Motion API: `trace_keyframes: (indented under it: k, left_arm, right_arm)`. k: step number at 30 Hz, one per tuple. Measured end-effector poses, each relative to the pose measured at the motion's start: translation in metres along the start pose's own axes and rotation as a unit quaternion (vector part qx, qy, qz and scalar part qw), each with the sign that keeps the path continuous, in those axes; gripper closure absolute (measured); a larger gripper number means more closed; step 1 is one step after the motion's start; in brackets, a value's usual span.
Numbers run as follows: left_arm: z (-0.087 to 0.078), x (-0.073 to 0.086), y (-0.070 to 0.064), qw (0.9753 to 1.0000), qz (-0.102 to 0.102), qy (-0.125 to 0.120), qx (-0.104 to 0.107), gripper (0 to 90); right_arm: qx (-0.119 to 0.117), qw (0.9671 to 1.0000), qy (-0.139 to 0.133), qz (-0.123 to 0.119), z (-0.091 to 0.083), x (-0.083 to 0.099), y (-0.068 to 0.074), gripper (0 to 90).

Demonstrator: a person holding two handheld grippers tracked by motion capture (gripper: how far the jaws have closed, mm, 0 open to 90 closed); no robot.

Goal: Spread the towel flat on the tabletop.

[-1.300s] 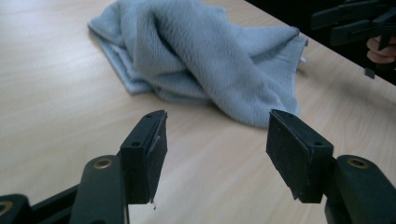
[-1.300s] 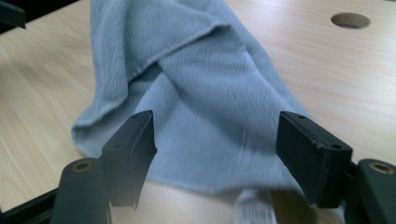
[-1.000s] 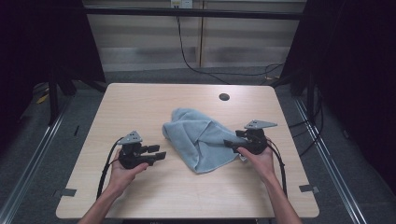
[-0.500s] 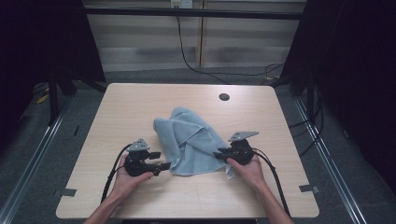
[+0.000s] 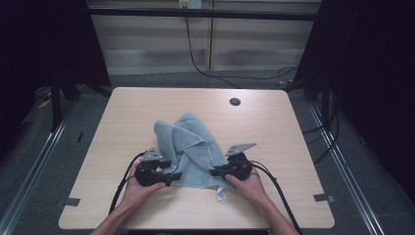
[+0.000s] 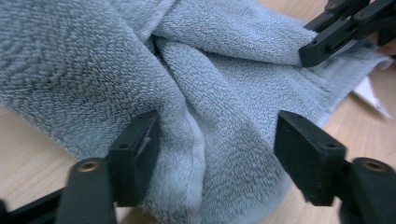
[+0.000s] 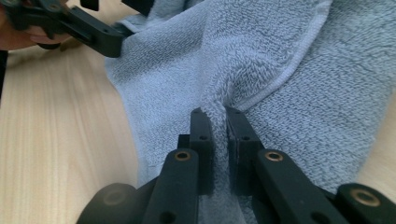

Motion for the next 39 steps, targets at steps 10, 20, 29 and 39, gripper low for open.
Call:
trace_keyframes:
  k: [10,20,29,39]
  left_arm:
    - [-0.006,-0.003,-0.001,0.9996,0.023,0.000,-0.015,78.9]
    - [-0.069,-0.045,-0.010,0.9893,0.019,-0.145,0.006,80.1]
    - [-0.127,-0.086,-0.016,0.9753,0.039,-0.217,-0.005,80.9]
    - [-0.183,-0.123,-0.016,0.9561,0.053,-0.288,-0.018,85.1]
  right_arm:
    - [0.009,0.9995,-0.028,0.007,-0.008,-0.009,-0.001,84.6]
    - [0.046,0.9897,-0.130,0.039,-0.068,-0.050,-0.033,85.2]
    - [0.080,0.9770,-0.196,0.026,-0.121,-0.097,-0.043,85.3]
    - [0.136,0.9586,-0.248,0.038,-0.181,-0.132,-0.068,85.3]
Point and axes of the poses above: each handheld gripper's, and its own axes: z roughly forward along the jaws, x roughly out of its underside, y roughly to its left, the point moved 5 cm from there along z, roughly forward along the jaws, and after that the axes turned 14 degrees about x, right-handed, at the moved point
